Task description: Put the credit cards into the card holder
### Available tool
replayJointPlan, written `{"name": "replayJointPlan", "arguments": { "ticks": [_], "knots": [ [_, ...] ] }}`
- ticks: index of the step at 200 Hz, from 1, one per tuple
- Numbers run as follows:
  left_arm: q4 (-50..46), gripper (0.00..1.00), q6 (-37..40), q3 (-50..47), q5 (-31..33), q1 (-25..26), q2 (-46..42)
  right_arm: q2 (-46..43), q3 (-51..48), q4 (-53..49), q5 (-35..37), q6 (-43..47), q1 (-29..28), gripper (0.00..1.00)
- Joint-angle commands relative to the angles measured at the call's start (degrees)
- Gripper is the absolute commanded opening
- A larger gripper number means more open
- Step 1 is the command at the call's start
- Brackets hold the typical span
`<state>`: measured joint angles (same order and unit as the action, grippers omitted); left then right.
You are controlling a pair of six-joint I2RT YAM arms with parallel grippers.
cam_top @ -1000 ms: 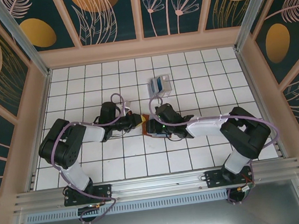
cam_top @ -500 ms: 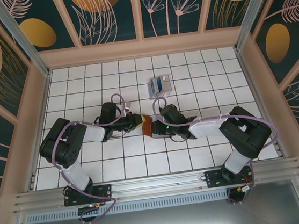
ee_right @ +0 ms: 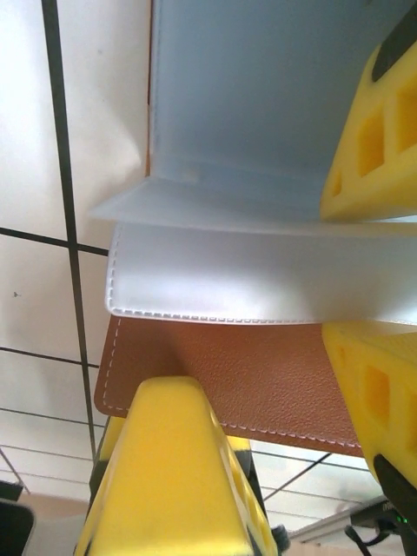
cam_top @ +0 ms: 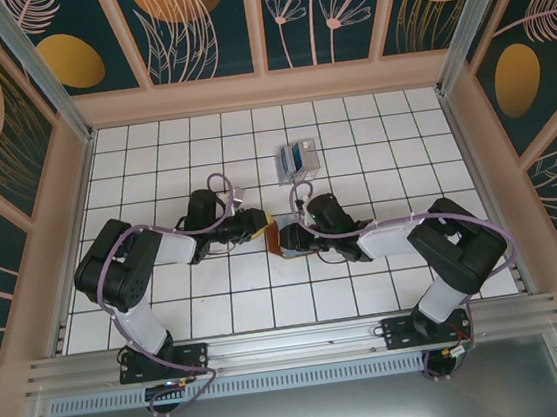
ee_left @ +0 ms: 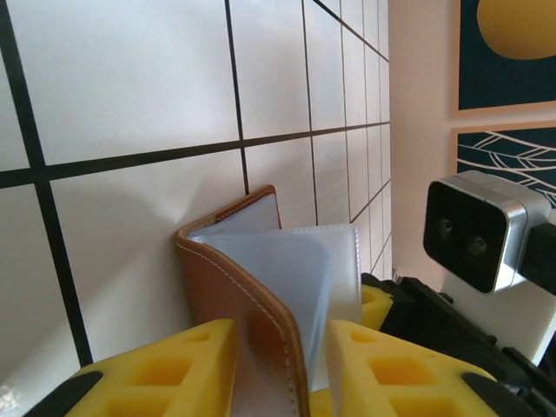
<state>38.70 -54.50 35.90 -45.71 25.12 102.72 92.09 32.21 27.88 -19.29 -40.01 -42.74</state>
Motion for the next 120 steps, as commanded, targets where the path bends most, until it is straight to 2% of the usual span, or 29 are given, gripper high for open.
{"name": "replayJointPlan", "arguments": {
  "ticks": [1,37,96,120],
  "knots": [
    [-1.36,0.31,3.15,1.59,1.06,-0.16,1.95,-0.19,-0.92,6.46,-4.29,-1.17,0.73,0.35],
    [-1.07,0.32,3.41,1.63,1.3,-0.16,2.35,0.69,-0.48,5.61,-5.57,-0.85,0.73,0.39],
    [1.2,0.37,2.32,1.63,-0.29,-0.16,1.88,3.35,0.75,7.13,-8.35,-0.16,0.82,0.38],
    [1.47,0.38,2.12,1.1,-0.28,-0.16,1.44,4.19,0.41,7.99,-8.83,-0.33,0.82,0.33]
  ]
}}
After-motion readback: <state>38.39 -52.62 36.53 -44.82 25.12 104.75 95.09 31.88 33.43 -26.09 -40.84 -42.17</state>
